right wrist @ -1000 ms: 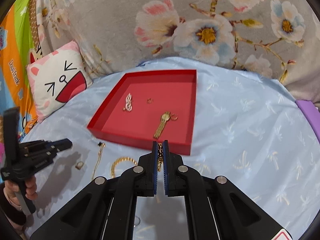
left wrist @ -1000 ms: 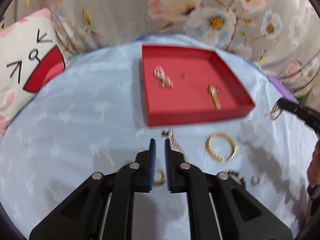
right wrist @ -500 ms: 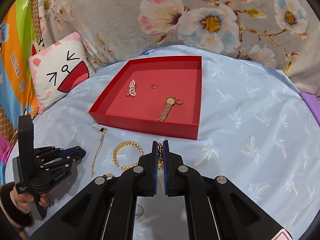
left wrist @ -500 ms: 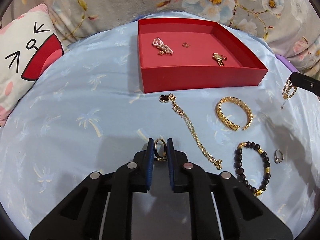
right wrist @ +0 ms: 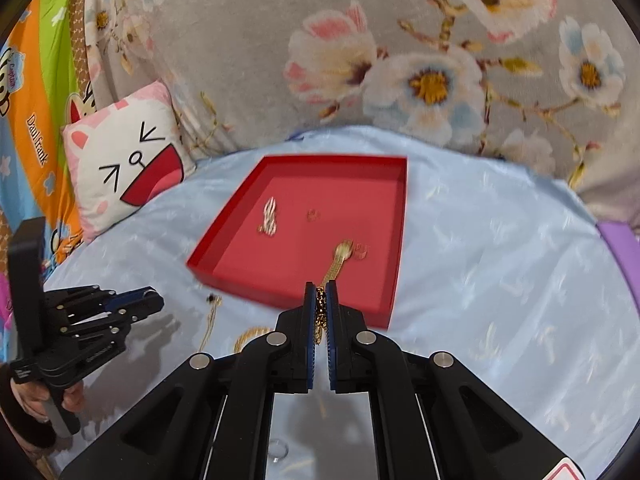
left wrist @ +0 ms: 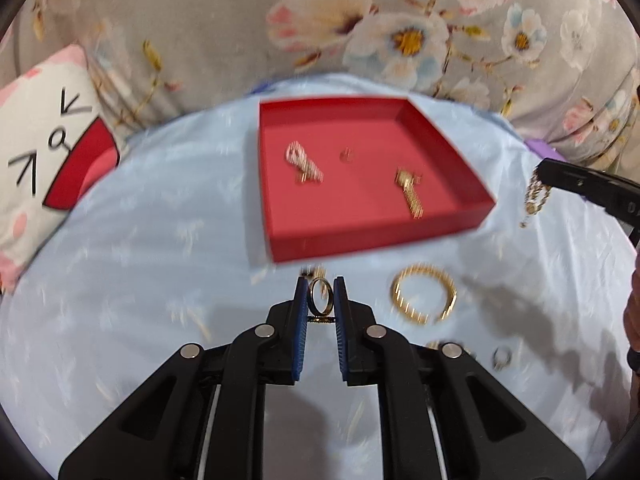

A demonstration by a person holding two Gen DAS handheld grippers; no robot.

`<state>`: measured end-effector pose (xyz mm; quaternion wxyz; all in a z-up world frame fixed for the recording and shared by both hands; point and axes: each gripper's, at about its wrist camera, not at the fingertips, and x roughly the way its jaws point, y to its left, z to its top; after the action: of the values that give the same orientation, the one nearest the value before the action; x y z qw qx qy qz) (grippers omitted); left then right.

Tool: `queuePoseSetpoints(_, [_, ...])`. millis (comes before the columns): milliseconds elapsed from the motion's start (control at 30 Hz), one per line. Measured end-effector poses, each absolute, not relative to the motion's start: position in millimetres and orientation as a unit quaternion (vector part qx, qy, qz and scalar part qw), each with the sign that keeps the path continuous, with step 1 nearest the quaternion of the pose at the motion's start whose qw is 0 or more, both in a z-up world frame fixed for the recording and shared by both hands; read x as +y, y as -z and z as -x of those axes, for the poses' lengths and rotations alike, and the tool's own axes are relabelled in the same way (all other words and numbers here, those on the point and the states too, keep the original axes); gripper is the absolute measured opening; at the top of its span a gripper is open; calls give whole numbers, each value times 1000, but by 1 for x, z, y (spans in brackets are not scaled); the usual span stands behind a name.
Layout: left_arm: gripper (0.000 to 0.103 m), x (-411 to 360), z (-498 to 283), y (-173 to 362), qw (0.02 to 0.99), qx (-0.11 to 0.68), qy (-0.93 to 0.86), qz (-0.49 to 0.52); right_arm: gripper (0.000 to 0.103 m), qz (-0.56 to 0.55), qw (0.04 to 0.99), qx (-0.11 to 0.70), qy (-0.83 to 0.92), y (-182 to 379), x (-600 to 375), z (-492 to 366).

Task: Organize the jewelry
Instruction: 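Carry the gold ring and pendant over the red tray with both tools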

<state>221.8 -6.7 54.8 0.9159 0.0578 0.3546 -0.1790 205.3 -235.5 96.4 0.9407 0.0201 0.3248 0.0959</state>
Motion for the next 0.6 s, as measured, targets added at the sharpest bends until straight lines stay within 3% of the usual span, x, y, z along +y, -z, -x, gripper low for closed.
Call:
queuePoseSetpoints(267, [12, -34, -298, -96, 918, 334, 215, -25, 4, -32, 944, 318, -83, -126, -242, -278])
queuePoseSetpoints(600, [12, -66, -396, -38, 881, 423, 212, 12, 4, -37, 921, 385, -48, -70, -245, -380])
